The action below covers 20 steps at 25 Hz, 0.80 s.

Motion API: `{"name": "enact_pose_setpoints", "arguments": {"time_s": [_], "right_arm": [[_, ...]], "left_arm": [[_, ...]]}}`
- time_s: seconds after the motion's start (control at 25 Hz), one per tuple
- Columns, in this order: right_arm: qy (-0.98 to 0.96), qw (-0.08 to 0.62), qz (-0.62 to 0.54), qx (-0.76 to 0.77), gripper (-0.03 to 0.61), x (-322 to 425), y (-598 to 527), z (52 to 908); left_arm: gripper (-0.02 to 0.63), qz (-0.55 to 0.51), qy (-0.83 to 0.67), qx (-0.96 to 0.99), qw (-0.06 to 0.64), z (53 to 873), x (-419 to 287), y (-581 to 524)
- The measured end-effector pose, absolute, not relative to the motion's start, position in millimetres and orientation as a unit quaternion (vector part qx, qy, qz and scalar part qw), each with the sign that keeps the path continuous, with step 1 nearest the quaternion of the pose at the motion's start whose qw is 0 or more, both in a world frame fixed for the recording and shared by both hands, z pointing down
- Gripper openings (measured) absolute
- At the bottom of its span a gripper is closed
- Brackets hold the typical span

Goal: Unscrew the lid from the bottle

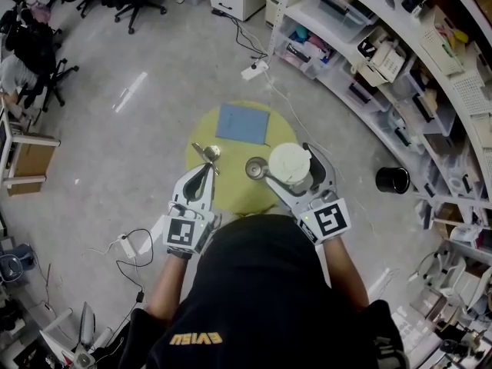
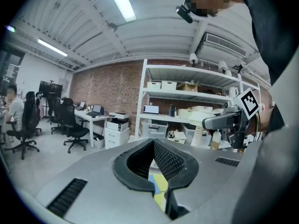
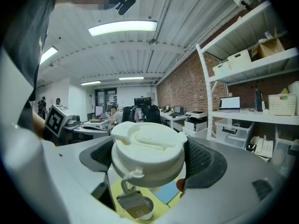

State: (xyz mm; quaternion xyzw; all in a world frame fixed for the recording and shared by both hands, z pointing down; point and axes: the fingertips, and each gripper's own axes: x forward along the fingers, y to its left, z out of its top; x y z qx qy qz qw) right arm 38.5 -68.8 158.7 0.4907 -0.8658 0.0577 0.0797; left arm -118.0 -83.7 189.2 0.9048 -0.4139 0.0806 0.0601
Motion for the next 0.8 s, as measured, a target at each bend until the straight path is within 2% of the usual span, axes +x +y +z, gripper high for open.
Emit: {"name": "enact_pose_setpoints", "arguments": {"time_s": [0.44,0.6,0.8], "right_arm": [[-0.859,0.09,0.05,0.502,0.453,36,-70,157],[-0.862,0.139,0.044,0.485,0.453,30,-70,166],[-0.87,0.143,0.004,0.473,0.453,58,-108,186]], "left_arm": [[0.018,0.08,-0.417,0.902,0.075,186,-122,-85],[0.018,0.081,-0.417,0.9,0.095,190,-126,-81],[0.018,0.093,-0.42,0.9,0.068,223,-101,-102]]}}
